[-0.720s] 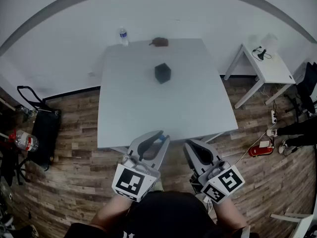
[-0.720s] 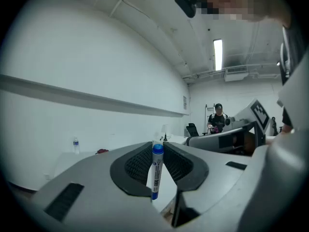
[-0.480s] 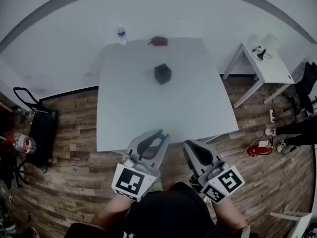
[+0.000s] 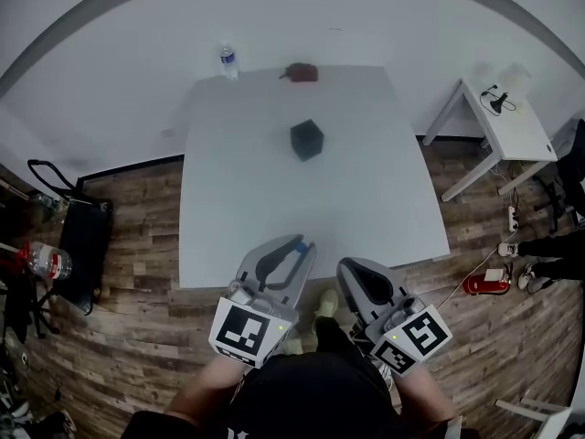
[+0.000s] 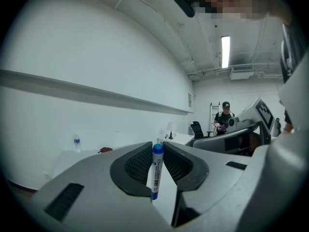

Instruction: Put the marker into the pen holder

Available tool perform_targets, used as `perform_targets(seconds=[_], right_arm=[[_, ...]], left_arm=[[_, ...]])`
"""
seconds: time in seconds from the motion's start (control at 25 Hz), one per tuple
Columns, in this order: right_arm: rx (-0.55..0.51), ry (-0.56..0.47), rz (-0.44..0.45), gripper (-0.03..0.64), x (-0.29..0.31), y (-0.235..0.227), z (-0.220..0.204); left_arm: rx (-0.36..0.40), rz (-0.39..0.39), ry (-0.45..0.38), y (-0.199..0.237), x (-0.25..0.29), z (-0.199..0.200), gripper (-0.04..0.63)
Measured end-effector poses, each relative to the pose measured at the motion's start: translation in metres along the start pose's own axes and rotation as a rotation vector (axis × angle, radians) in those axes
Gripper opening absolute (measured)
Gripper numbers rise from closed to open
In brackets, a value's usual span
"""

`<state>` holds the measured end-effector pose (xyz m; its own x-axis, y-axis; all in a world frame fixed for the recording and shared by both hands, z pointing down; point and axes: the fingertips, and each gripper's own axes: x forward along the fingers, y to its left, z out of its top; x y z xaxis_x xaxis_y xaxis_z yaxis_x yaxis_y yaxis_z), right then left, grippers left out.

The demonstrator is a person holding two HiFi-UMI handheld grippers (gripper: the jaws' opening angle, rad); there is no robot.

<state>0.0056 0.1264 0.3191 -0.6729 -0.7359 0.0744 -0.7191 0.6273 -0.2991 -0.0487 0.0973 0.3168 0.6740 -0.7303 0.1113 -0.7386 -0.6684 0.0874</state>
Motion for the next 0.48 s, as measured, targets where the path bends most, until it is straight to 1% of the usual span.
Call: perform_targets(seconds=[0.12, 0.32, 0.48], right_arm=[[0.004, 0.006, 0.030, 0.017, 0.015, -0.020, 0.008], [0.016, 0.023, 0.079, 0.017, 0.031, -0.060, 0.019], [0.022, 0.020, 0.114, 0.017, 0.033, -0.090, 0.034]], left_arm=[[-0.011, 0.030, 0.011, 0.013, 0.022, 0.003, 0.071], [0.025, 0.089, 0.033, 0.032, 0.065, 0.005, 0.071], [0.040, 0.131, 0.030, 0.039, 0.098, 0.017, 0.072]])
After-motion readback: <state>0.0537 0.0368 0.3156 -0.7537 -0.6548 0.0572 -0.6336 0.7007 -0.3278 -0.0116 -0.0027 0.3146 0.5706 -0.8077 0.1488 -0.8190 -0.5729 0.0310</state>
